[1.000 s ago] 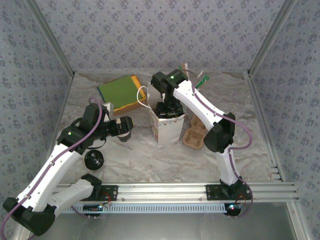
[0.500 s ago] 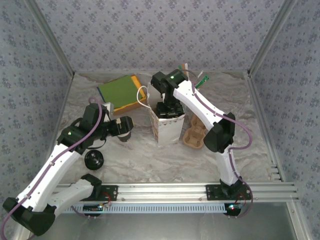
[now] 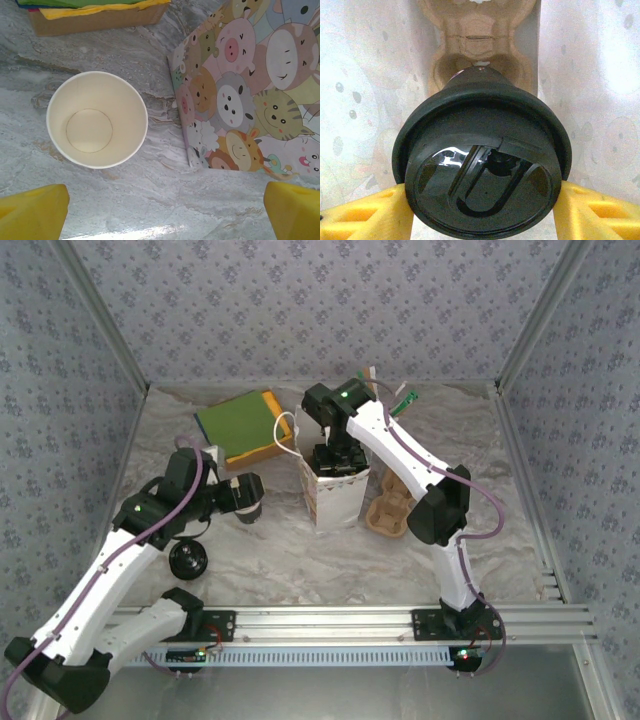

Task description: Pack the takeout coffee

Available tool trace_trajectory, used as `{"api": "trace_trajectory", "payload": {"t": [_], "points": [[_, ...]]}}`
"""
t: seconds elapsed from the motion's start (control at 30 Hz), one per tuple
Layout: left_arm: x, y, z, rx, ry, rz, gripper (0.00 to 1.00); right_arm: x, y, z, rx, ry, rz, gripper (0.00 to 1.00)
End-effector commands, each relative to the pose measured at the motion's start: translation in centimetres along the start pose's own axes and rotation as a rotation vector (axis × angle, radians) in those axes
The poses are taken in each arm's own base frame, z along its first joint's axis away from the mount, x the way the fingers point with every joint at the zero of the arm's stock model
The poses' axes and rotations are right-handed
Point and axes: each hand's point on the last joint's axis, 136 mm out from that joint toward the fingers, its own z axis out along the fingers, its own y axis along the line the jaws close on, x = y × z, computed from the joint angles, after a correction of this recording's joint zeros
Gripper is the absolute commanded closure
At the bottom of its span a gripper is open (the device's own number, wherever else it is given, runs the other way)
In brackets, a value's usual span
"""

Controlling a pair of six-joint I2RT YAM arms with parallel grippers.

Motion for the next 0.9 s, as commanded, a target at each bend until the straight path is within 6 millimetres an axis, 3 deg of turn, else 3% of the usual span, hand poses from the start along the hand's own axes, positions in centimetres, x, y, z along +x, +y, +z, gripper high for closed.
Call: {"api": "trace_trajectory", "payload": {"t": [0.0, 0.87], "points": [[-0.1, 0.07, -0.6, -0.004, -0.012, 0.007, 0.0, 2.59, -1.07, -1.64, 0.029, 0.059, 0.009, 0.32], [-0.05, -0.24, -0.55, 0.012, -0.007, 0.006, 0.0, 2.44, -0.91, -1.34, 0.03, 0.061, 0.004, 0.32]]}}
